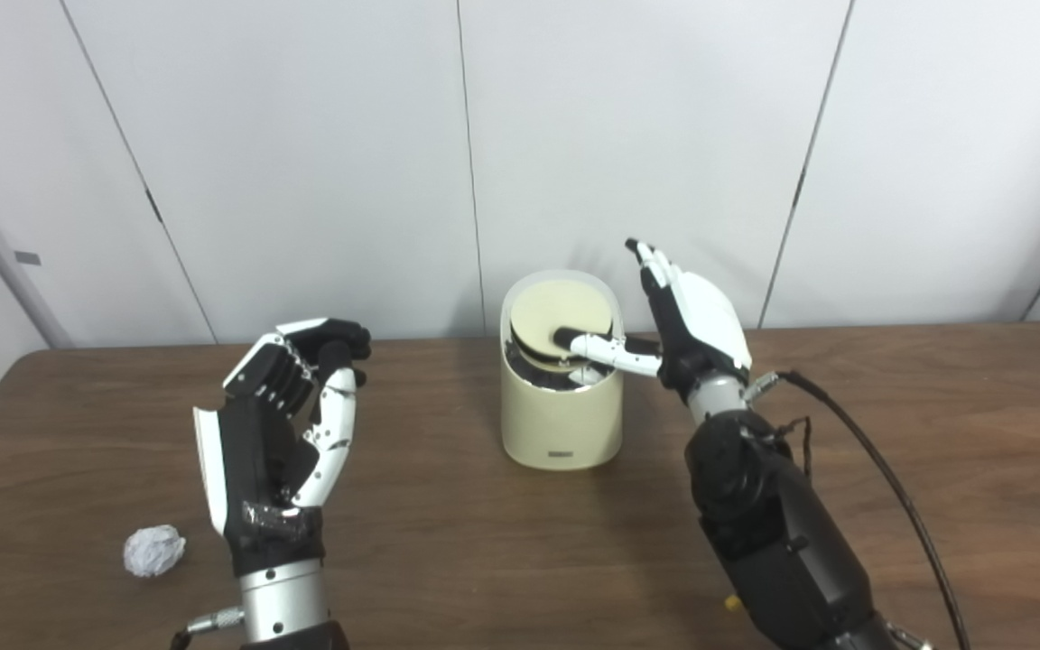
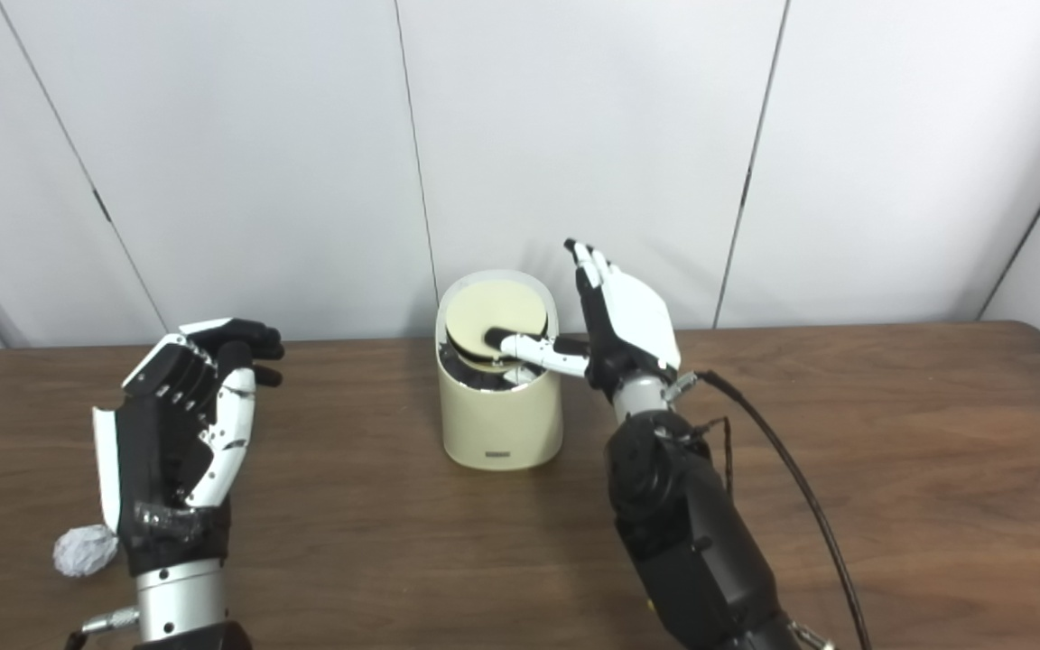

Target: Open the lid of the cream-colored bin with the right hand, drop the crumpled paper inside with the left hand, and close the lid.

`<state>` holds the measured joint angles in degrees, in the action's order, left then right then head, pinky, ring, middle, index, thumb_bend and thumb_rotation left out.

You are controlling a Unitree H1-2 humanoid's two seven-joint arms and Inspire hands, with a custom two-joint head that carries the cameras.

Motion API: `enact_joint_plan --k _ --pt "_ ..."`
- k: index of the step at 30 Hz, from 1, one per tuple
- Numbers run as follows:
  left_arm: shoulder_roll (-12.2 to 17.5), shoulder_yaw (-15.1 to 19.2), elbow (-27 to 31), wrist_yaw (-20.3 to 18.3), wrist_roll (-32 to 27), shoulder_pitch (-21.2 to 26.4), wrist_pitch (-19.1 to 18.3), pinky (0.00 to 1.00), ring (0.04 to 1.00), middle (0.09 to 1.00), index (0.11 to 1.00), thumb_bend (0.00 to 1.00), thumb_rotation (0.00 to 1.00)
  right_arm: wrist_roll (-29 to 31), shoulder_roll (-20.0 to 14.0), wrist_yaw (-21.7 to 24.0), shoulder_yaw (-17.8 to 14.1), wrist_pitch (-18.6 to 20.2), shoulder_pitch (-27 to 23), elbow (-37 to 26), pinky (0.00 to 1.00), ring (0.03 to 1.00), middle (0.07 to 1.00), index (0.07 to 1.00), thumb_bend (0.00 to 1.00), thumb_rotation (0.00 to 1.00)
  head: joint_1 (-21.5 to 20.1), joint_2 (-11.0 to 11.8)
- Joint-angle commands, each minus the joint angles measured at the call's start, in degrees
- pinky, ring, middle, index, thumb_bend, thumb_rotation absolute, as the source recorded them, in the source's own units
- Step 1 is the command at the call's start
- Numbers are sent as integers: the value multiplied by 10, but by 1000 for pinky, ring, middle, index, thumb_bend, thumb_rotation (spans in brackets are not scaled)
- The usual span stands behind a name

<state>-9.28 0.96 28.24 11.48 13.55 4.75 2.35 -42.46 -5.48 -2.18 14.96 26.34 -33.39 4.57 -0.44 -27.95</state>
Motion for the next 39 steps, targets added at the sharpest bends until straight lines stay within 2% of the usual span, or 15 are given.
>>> enact_joint_plan --k 1,7,11,15,21,25,27,28,31,33,39 --pt "-1 -1 14 0 5 16 9 478 573 581 547 236 330 1 -5 -5 -1 -24 -26 -23 906 971 972 957 812 981 -1 -1" --pt "0 -1 13 0 6 16 10 477 570 581 549 235 327 7 -8 -14 -4 -41 -22 -25 869 945 953 940 846 1000 -1 0" --pt "0 0 12 0 3 18 10 477 570 580 548 242 328 17 -6 -22 -8 -56 -20 -20 795 927 939 923 869 1000 -3 1" --pt "0 1 11 1 4 17 11 477 572 581 548 244 325 43 0 -24 -21 -69 -10 -38 794 919 939 924 860 1000 -2 1" --pt "4 4 6 0 -1 18 15 474 568 580 549 236 328 96 11 -58 -55 -132 17 -69 742 866 893 882 738 1000 -5 5" --pt "9 5 1 0 -4 18 19 478 570 582 548 237 321 122 9 -74 -72 -179 36 -91 745 867 873 852 404 1000 -6 5" --pt "12 7 0 -1 -5 19 18 478 571 583 547 237 322 136 8 -77 -84 -190 49 -109 751 869 869 851 299 1000 -8 6" --pt "13 7 0 -1 -5 19 17 478 572 583 548 239 323 142 8 -76 -89 -193 54 -115 789 886 880 866 264 1000 -8 6" --pt "15 10 1 0 -9 19 14 476 569 580 547 244 321 145 1 -78 -102 -202 74 -148 819 897 882 867 222 1000 -8 6" --pt "16 12 3 -1 -10 18 11 477 569 580 547 243 320 149 -3 -82 -111 -214 89 -167 805 886 877 854 214 1000 -9 5" --pt "19 15 8 -4 -18 16 7 477 570 578 548 245 310 180 3 -83 -137 -232 140 -230 777 865 865 829 291 1000 -8 1"
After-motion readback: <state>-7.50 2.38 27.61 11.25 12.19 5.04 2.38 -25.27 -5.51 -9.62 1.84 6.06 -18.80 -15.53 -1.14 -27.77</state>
